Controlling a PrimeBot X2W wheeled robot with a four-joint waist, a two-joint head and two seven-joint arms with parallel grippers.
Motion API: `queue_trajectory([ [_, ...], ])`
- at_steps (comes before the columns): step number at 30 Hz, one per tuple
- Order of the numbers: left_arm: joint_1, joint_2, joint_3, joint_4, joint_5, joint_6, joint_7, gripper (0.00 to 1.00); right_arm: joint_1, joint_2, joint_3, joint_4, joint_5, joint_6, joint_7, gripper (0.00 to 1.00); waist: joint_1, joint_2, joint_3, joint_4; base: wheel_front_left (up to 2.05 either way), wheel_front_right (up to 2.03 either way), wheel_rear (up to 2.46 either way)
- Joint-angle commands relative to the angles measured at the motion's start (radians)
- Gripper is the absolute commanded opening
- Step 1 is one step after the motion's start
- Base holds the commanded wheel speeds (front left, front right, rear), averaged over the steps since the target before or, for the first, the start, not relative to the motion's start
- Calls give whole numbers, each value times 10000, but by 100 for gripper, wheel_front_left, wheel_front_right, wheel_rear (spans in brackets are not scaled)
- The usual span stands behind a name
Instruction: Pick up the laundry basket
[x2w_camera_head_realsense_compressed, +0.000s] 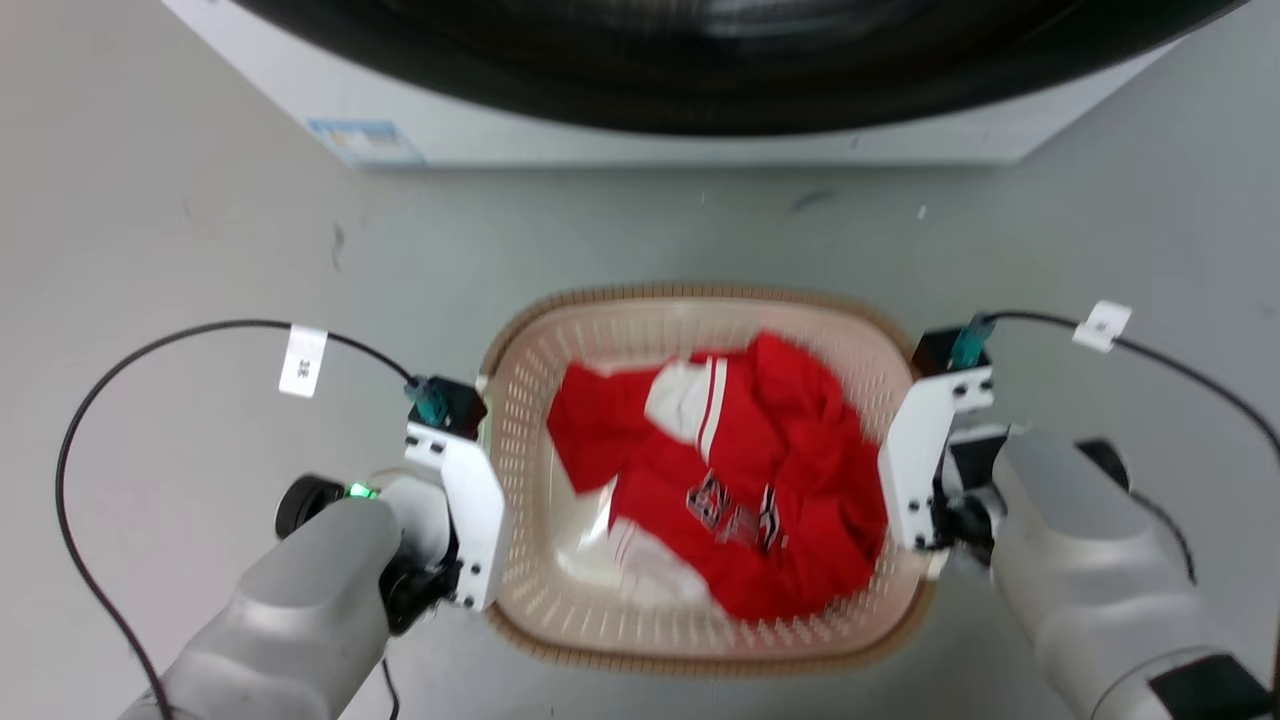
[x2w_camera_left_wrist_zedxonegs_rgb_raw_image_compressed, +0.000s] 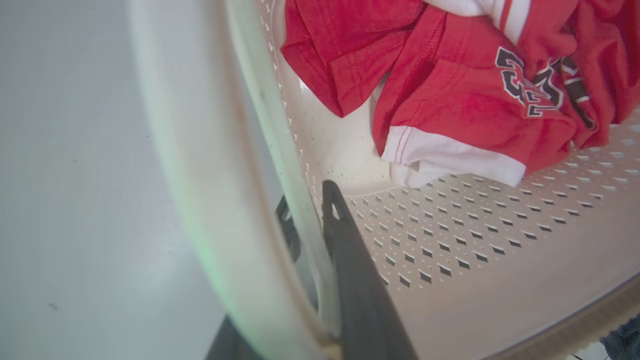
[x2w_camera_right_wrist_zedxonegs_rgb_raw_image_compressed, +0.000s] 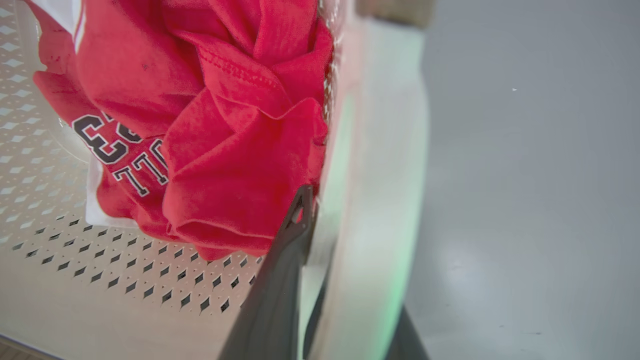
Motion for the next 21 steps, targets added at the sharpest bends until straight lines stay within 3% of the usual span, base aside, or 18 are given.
queue_trajectory([
  [1,227,363,-194,-87,-202,-15,281,0,338,-153,238,-40,265,-17,361,0,0,0,-1325,-186,0,0,0],
  [12,1120,1670,-1340,-1755,-2503,-23,2556,0,1214,-160,1968,-1041,2261,-11,3019,0,0,0,-3938,-395,0,0,0],
  [21,1605,2090,-1792,-2322,-3390,-25,3312,0,1551,-152,2689,-1223,3112,-8,4126,0,0,0,-5374,-399,0,0,0],
])
